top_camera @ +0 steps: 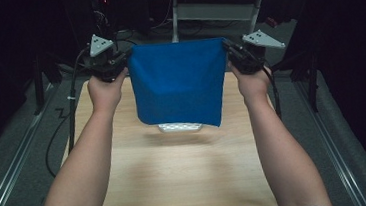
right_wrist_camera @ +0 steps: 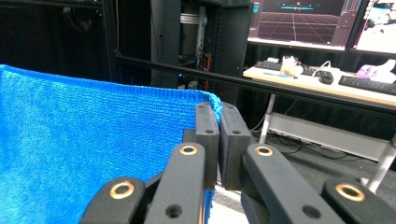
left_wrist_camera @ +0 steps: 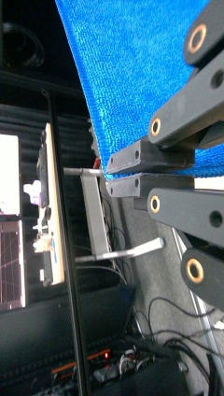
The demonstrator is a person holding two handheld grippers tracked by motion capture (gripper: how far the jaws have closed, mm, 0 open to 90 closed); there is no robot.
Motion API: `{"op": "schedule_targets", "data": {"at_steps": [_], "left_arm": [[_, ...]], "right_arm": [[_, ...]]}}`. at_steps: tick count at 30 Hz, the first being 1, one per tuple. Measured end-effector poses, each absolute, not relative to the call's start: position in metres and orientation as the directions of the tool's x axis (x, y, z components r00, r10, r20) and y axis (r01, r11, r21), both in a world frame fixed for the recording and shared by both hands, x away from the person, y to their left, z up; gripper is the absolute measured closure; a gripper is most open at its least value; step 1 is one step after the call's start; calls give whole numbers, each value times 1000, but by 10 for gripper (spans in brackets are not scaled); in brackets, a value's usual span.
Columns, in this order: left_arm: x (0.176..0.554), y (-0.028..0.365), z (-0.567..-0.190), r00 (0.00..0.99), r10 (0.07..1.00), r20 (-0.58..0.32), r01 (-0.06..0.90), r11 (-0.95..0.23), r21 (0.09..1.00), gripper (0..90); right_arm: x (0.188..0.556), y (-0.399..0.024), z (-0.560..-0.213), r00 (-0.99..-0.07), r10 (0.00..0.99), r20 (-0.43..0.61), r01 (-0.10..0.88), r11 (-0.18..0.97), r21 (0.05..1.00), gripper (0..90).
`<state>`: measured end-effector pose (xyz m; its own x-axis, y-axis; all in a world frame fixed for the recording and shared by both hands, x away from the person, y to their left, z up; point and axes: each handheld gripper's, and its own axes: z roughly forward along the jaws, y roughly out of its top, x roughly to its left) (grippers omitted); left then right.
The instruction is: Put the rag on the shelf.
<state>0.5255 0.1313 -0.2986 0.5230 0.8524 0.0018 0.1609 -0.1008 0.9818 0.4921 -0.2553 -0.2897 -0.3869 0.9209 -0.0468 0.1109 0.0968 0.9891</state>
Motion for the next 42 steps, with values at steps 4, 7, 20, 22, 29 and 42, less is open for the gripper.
{"op": "schedule_targets", "data": {"at_steps": [4,7,20,22,29,42], "left_arm": [[540,130,-309,498,867,-8,196,-104,975,870],[556,126,-323,484,875,14,227,-141,964,871],[577,121,-395,517,856,-30,375,-195,906,872],[573,122,-406,523,852,-41,386,-194,902,872],[552,127,-424,545,836,-69,397,-185,899,872],[526,125,-458,562,818,-126,460,-182,869,871]], "right_arm": [[508,-253,-300,-378,921,-94,130,154,980,888],[522,-250,-311,-369,919,-141,152,210,966,888],[546,-248,-366,-357,923,-143,297,258,919,888],[545,-248,-380,-362,923,-129,322,253,912,888],[528,-247,-406,-381,918,-112,333,249,909,888],[501,-249,-431,-394,914,-96,373,255,892,887]]}}
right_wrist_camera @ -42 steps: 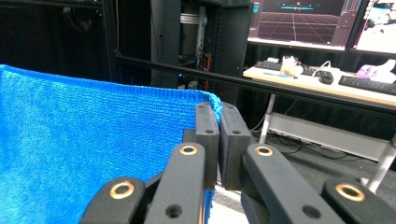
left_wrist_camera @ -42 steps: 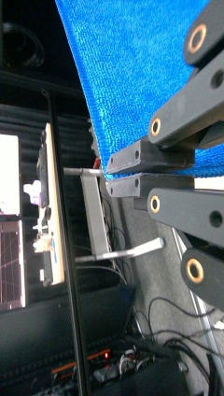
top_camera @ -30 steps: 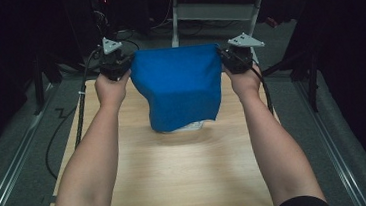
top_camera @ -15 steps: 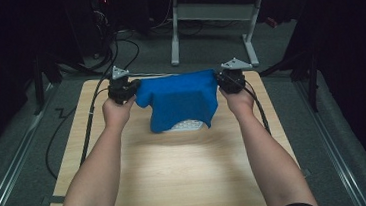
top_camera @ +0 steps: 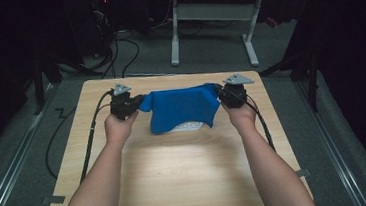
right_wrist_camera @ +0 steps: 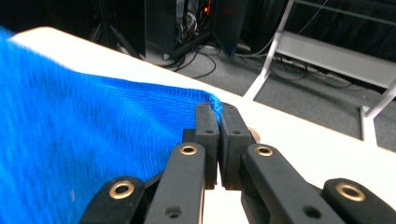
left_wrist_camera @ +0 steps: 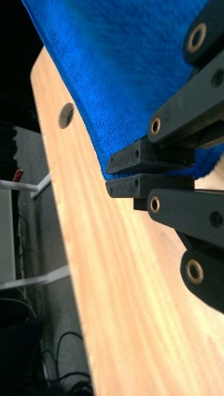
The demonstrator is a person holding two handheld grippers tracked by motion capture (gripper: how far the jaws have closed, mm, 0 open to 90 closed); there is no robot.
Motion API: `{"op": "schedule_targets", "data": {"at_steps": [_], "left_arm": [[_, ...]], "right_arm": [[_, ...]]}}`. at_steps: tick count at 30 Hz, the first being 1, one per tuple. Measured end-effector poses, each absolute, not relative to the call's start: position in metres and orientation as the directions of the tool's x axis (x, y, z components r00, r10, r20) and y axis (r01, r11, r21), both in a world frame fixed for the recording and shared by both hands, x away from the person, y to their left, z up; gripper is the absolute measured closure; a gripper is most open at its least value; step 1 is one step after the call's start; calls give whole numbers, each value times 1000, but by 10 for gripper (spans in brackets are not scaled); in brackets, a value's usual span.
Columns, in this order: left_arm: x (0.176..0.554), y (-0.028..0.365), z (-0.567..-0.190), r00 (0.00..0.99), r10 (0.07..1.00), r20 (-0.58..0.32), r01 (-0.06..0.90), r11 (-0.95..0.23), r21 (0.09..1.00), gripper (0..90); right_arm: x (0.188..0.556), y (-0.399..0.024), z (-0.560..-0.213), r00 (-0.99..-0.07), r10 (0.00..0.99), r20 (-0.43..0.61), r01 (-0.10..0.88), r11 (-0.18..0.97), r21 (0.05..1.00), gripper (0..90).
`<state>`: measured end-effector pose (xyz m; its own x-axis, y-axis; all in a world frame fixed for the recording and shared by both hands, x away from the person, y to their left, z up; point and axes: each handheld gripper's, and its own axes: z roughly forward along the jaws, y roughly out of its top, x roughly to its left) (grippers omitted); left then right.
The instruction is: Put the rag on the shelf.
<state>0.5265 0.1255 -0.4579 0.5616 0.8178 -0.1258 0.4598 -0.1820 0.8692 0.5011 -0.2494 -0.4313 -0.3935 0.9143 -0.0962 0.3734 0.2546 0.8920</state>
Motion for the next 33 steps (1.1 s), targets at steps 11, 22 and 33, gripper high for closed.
{"op": "schedule_targets", "data": {"at_steps": [11,22,33], "left_arm": [[522,119,-496,573,798,-186,526,-185,830,873],[524,113,-507,581,782,-225,552,-176,815,859],[522,118,-508,554,797,-241,561,-143,816,707]], "right_arm": [[490,-248,-473,-402,913,-67,456,264,850,887],[489,-245,-491,-401,915,-51,475,255,842,884],[489,-246,-490,-399,916,-46,474,249,845,764]]}}
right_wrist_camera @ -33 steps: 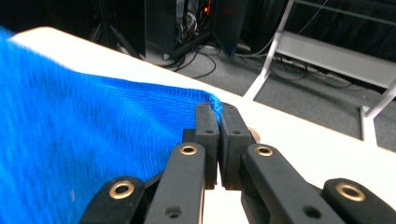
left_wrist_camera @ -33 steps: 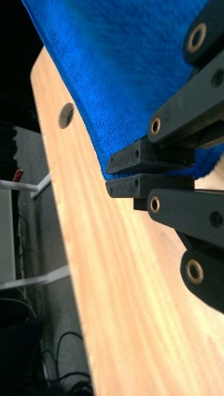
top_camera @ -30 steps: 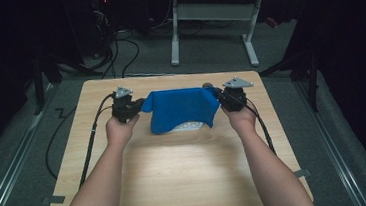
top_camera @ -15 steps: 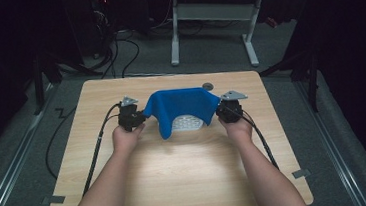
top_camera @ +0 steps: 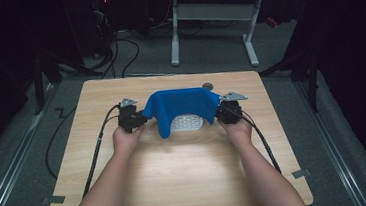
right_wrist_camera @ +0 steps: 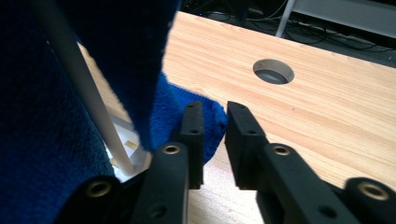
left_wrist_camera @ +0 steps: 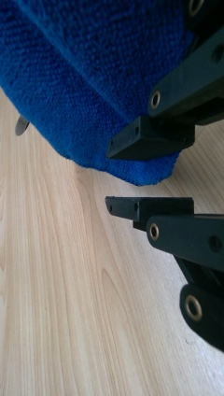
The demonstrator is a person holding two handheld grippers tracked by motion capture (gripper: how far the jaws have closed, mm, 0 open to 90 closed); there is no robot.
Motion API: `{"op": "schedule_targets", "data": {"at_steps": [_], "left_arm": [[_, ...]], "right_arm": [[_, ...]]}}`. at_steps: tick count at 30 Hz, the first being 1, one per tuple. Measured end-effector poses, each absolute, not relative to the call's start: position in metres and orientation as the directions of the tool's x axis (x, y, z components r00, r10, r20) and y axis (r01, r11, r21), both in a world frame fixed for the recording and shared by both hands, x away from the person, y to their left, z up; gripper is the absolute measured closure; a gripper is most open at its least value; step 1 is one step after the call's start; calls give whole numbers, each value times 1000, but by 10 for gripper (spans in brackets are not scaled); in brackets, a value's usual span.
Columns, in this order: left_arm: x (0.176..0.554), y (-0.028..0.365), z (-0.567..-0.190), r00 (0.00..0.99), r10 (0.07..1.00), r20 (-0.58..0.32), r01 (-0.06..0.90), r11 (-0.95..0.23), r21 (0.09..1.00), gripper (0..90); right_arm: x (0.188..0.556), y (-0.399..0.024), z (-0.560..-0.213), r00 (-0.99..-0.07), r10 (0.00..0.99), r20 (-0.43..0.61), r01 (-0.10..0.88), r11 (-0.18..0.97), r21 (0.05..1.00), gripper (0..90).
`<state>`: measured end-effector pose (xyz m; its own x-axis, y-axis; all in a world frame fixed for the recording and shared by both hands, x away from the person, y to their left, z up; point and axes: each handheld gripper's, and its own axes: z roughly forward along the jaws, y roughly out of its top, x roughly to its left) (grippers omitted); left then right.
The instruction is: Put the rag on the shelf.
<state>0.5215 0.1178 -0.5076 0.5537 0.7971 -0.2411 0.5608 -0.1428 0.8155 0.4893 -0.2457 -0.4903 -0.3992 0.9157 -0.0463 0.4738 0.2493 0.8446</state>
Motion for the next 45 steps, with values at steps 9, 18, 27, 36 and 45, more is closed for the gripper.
{"op": "schedule_targets", "data": {"at_steps": [9,18,27,36,45], "left_arm": [[518,128,-499,531,814,-236,551,-120,826,636],[513,138,-485,523,827,-207,522,-119,845,600],[510,149,-474,506,841,-190,500,-107,859,570],[501,161,-469,490,858,-157,487,-120,865,544],[482,179,-474,480,866,-139,481,-127,868,515]], "right_arm": [[488,-249,-482,-394,918,-51,458,244,855,702],[485,-259,-467,-370,928,-48,431,217,876,630],[481,-274,-456,-347,937,-43,422,197,885,582],[474,-282,-450,-339,940,-51,434,204,878,537],[456,-292,-447,-325,942,-82,423,223,878,502]]}}
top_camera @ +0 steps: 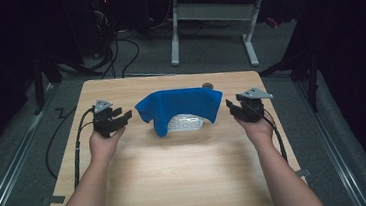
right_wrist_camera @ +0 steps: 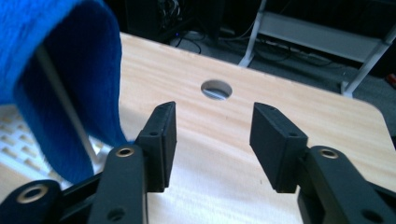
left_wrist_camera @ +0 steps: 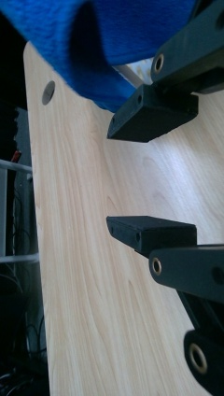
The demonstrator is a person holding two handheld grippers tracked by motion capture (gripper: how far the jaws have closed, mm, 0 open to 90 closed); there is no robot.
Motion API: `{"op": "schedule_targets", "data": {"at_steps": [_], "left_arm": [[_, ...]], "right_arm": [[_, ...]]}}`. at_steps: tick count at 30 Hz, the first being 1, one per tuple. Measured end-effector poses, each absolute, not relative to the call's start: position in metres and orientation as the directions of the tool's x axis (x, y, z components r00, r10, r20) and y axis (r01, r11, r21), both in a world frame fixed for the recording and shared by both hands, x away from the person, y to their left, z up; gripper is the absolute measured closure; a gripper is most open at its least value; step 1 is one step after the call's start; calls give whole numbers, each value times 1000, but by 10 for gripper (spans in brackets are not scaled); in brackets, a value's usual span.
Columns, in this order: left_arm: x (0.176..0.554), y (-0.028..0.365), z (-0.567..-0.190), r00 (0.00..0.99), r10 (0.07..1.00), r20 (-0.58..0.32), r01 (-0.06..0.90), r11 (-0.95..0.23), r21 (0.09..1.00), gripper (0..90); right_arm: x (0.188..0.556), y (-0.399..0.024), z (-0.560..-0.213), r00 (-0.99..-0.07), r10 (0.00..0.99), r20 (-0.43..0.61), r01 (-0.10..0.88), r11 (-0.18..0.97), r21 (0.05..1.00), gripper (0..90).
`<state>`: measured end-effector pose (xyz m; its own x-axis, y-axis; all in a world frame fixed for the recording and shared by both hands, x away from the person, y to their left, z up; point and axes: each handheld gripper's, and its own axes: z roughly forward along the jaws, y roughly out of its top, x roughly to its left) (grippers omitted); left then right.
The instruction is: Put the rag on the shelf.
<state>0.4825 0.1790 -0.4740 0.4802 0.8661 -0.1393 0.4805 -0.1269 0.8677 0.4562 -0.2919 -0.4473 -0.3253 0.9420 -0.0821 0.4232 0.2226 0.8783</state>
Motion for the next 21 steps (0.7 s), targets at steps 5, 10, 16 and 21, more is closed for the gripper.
{"op": "schedule_targets", "data": {"at_steps": [5,10,16,21], "left_arm": [[465,183,-477,497,859,-122,471,-149,869,503],[438,184,-478,536,834,-133,450,-149,881,500],[385,185,-482,578,795,-185,461,-131,878,471],[348,177,-493,583,782,-219,489,-123,864,447]], "right_arm": [[441,-295,-448,-348,934,-85,406,232,884,477],[417,-292,-444,-388,917,-90,366,243,899,453],[373,-278,-441,-463,883,-76,345,258,902,429],[337,-262,-448,-490,869,-69,345,266,900,414]]}}
